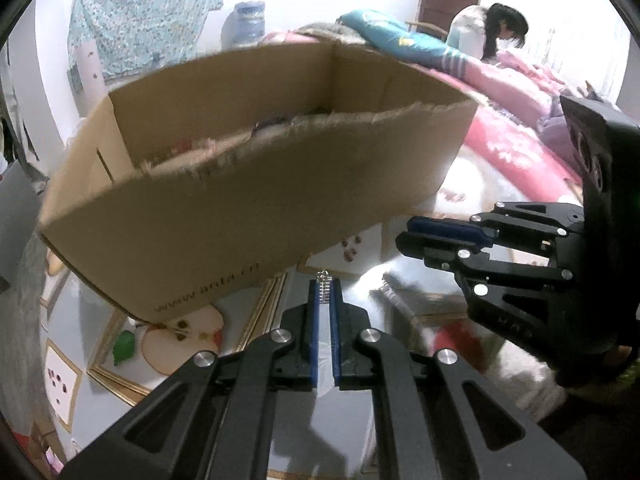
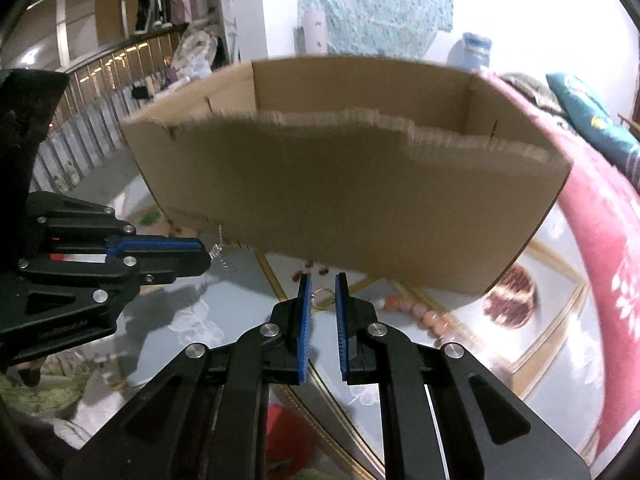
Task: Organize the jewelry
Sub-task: 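Carry both held charms over the box and open both tools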
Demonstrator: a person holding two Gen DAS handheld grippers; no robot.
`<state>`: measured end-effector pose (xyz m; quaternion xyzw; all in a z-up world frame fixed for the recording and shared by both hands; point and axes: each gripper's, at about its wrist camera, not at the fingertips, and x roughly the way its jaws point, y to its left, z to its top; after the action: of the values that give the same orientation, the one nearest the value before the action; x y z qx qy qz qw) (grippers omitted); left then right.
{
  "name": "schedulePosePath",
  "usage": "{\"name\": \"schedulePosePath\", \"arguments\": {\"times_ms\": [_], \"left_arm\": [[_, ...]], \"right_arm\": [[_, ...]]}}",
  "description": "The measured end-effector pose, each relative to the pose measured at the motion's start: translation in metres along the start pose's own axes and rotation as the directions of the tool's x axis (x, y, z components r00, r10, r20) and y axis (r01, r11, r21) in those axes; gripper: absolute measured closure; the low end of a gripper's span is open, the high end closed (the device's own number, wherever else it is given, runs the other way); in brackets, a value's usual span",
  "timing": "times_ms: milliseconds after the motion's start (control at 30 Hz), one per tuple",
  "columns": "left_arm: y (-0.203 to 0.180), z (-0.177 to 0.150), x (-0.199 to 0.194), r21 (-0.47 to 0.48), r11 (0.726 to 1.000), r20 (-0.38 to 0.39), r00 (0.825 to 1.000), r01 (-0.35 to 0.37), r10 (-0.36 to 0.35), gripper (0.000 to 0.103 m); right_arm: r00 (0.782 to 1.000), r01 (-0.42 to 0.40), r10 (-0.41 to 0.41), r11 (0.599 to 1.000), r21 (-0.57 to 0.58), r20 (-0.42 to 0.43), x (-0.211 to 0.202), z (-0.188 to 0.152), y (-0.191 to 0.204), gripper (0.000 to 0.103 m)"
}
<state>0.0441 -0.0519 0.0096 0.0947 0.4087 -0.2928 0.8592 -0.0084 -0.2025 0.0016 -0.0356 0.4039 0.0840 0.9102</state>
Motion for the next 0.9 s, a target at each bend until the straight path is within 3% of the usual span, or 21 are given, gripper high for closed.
{"name": "schedulePosePath", "arguments": {"times_ms": [167, 300, 467, 700, 900], "left_arm": [[0.000, 0.016, -0.035, 0.006, 0.998, 0.074, 0.996, 0.057, -0.057, 0.099], [0.005, 0.039, -0.067, 0.002, 0.994, 0.161, 0.981, 0.108, -0.107, 0.099], [0.020, 0.066, -0.083, 0.003, 0.996, 0.229, 0.969, 0.093, -0.091, 0.099], [0.059, 0.092, -0.042, -0.044, 0.999, 0.151, 0.988, -0.031, 0.037, 0.098], [0.082, 0.095, -0.010, -0.086, 0.994, 0.086, 0.993, -0.070, 0.077, 0.098]], "right_arm": [[0.996, -0.016, 0.019, 0.999, -0.041, 0.093, -0.036, 0.020, 0.001, 0.093], [0.984, -0.023, 0.032, 0.998, -0.058, 0.177, -0.058, 0.042, 0.001, 0.093], [0.969, -0.040, 0.048, 0.998, -0.040, 0.241, -0.059, 0.074, -0.007, 0.093], [0.986, -0.127, 0.117, 0.989, 0.079, 0.120, -0.002, 0.118, -0.037, 0.093], [0.986, -0.166, 0.167, 0.977, 0.130, 0.006, 0.034, 0.122, -0.045, 0.090]]}}
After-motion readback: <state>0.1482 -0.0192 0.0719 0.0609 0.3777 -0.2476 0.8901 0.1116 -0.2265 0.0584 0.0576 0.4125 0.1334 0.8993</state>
